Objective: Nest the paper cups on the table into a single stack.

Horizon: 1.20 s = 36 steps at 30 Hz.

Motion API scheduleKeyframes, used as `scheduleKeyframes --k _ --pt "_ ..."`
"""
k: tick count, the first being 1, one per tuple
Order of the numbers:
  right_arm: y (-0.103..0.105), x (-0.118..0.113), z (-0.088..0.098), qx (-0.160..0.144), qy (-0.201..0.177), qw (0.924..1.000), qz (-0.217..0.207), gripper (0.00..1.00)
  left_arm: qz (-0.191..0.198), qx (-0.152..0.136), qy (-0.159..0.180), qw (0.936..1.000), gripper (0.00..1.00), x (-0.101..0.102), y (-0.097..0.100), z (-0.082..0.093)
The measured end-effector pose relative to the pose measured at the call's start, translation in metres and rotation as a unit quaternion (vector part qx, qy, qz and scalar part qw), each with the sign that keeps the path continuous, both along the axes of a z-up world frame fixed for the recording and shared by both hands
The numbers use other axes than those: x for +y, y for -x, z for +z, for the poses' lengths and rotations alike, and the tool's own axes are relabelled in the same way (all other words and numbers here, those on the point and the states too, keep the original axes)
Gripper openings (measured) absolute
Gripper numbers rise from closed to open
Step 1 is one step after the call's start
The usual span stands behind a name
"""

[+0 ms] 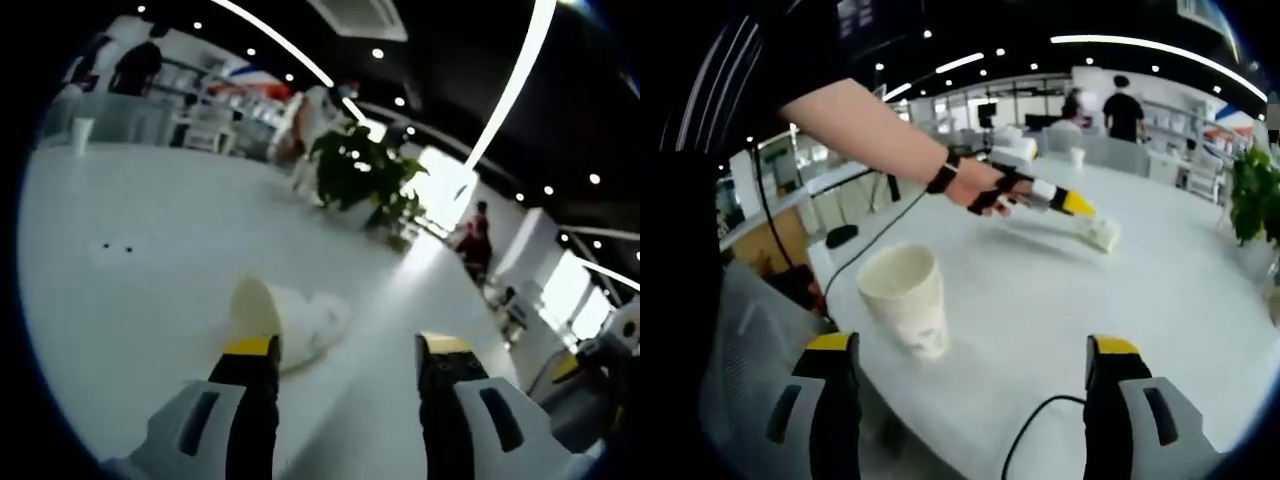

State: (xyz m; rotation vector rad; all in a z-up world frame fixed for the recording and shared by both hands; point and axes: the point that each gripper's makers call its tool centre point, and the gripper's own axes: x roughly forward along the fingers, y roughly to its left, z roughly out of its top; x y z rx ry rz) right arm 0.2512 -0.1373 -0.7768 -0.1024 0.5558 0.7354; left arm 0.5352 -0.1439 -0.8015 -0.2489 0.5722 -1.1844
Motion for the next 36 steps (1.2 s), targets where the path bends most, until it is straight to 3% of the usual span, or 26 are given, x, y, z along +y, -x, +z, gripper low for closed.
scheduleKeyframes --k 6,15,26,36 --pt "0.000 -0.002 -0.001 0.003 -0.001 1.0000 -0.003 0.91 -0.007 0.017 0.004 0.9998 0.37 -0.004 0.005 -0.005" --pt "0.000 -0.005 -0.003 0.006 -0.001 1.0000 -0.006 0.91 -0.008 0.031 0.008 0.9995 0.31 -0.008 0.006 -0.008" --pt "0.000 -0.005 -0.005 0.009 0.000 0.9999 -0.004 0.90 -0.005 0.021 -0.009 0.9997 0.19 -0.006 0.005 -0.014" --pt "0.000 -0.004 -0.006 0.011 -0.001 0.9999 -0.004 0.90 -0.005 0.026 -0.004 0.9996 0.01 -0.006 0.006 -0.016"
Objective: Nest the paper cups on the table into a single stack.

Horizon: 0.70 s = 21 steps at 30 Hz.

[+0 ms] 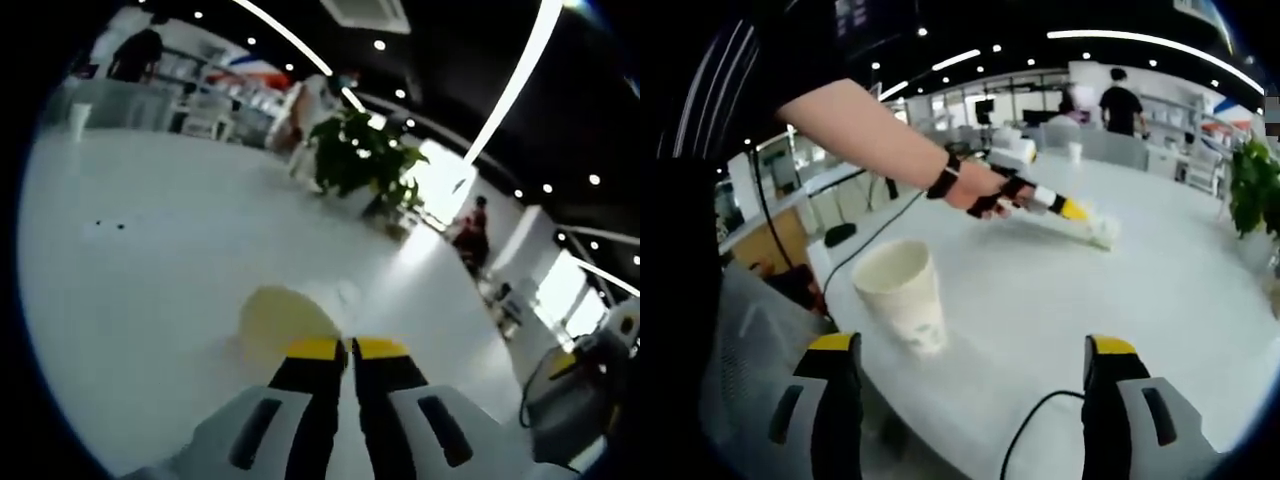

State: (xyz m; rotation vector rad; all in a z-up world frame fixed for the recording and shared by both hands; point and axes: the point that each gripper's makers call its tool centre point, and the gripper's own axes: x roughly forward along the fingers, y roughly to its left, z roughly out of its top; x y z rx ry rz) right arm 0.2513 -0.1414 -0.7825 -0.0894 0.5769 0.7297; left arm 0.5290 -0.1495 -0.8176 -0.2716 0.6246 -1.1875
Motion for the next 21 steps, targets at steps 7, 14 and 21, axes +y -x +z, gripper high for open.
scheduleKeyframes --k 7,14,21 --pt "-0.0001 0.0005 0.0003 0.000 -0.002 1.0000 -0.001 0.90 -0.002 -0.003 -0.002 1.0000 0.00 0.0013 0.0024 -0.0023" --pt "0.0006 0.0010 0.0006 0.000 -0.001 1.0000 0.001 0.90 -0.001 -0.009 -0.007 0.9999 0.00 0.0019 0.0033 -0.0009" --pt "0.0010 -0.0006 0.0030 -0.005 0.003 1.0000 0.002 0.90 -0.005 -0.007 -0.003 1.0000 0.00 0.0005 0.0077 0.0066"
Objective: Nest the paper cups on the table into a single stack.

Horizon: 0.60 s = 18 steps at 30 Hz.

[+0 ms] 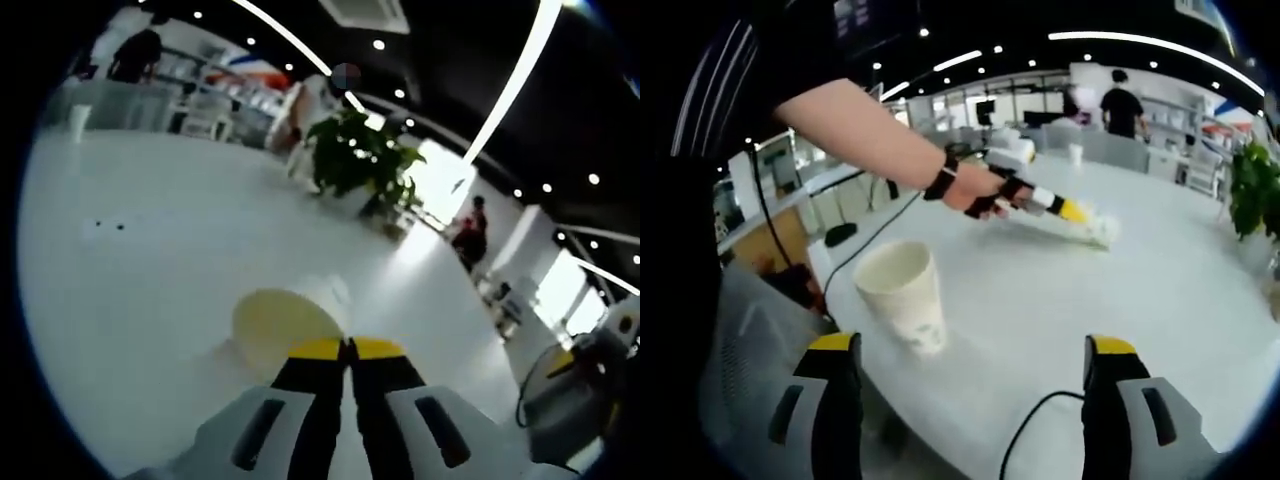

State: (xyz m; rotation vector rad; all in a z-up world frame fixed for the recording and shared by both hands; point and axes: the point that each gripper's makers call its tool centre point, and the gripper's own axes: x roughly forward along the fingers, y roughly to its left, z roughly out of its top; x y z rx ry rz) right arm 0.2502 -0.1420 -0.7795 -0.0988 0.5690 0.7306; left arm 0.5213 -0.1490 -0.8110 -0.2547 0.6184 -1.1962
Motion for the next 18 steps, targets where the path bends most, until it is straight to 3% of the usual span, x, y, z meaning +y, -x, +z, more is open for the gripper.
scheduleKeyframes --k 9,18 --pt "0.002 -0.001 0.007 -0.011 0.003 0.9999 0.002 0.91 -0.008 -0.013 -0.009 0.9998 0.00 0.004 0.015 0.016" --pt "0.001 -0.004 0.013 -0.020 0.011 0.9997 0.002 0.93 -0.015 -0.020 -0.016 0.9996 0.00 0.014 0.040 0.044"
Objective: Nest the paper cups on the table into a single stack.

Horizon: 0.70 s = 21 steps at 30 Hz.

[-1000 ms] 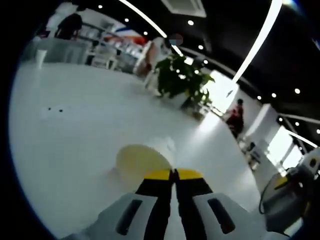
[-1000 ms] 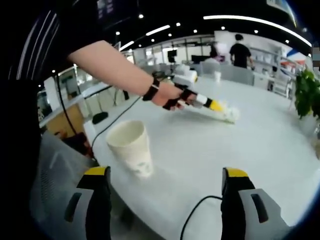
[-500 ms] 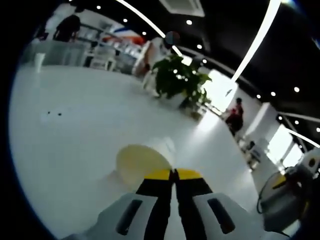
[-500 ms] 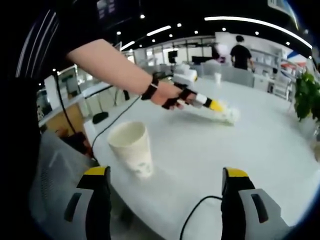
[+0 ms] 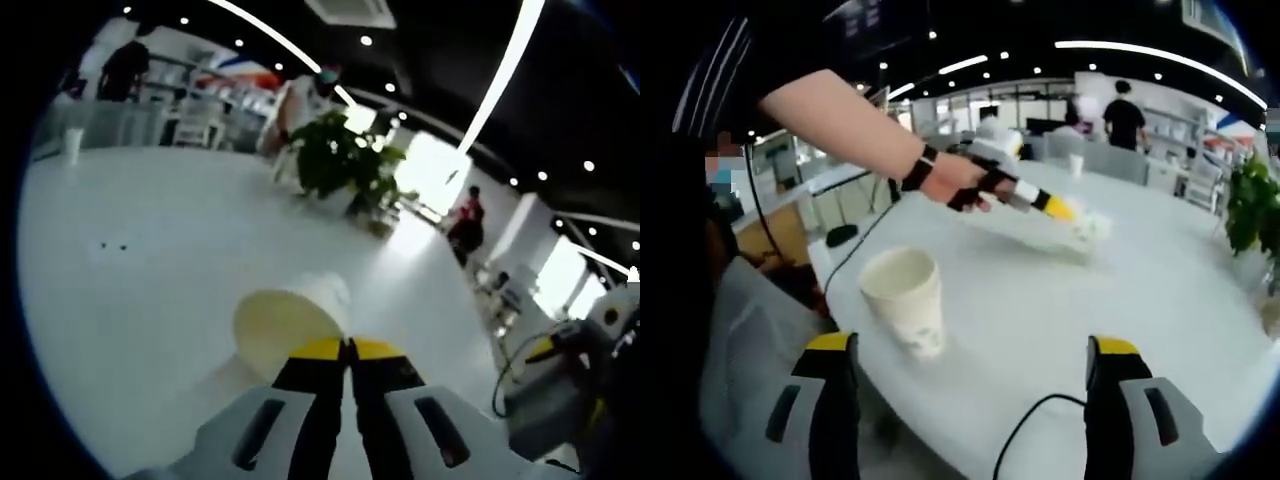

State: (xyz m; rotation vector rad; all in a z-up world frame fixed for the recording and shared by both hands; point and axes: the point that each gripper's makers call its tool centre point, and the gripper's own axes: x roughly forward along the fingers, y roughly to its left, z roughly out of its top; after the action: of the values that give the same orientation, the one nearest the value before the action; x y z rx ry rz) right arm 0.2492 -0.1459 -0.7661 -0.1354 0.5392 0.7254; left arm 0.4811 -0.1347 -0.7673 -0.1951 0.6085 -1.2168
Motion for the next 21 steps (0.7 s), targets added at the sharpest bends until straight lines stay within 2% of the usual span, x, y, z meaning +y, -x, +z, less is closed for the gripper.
scheduleKeyframes --k 4,10,11,17,21 --pt "-0.001 -0.002 0.004 -0.006 0.007 1.0000 -0.004 0.93 -0.007 -0.001 -0.005 1.0000 0.00 0.002 0.014 0.010" --pt "0.001 0.004 0.009 -0.018 0.008 0.9998 0.007 0.98 -0.030 -0.007 -0.023 0.9992 0.00 0.008 0.047 0.026" --pt "0.000 0.004 0.012 -0.028 0.010 0.9995 0.008 1.00 -0.032 -0.007 -0.024 0.9992 0.00 0.009 0.052 0.029" --pt "-0.001 0.006 0.019 -0.035 0.005 0.9993 0.013 1.00 -0.039 0.001 -0.029 0.9988 0.00 0.018 0.081 0.044" --pt "-0.001 0.008 0.023 -0.044 0.006 0.9988 0.020 1.00 -0.041 -0.001 -0.032 0.9986 0.00 0.026 0.091 0.049"
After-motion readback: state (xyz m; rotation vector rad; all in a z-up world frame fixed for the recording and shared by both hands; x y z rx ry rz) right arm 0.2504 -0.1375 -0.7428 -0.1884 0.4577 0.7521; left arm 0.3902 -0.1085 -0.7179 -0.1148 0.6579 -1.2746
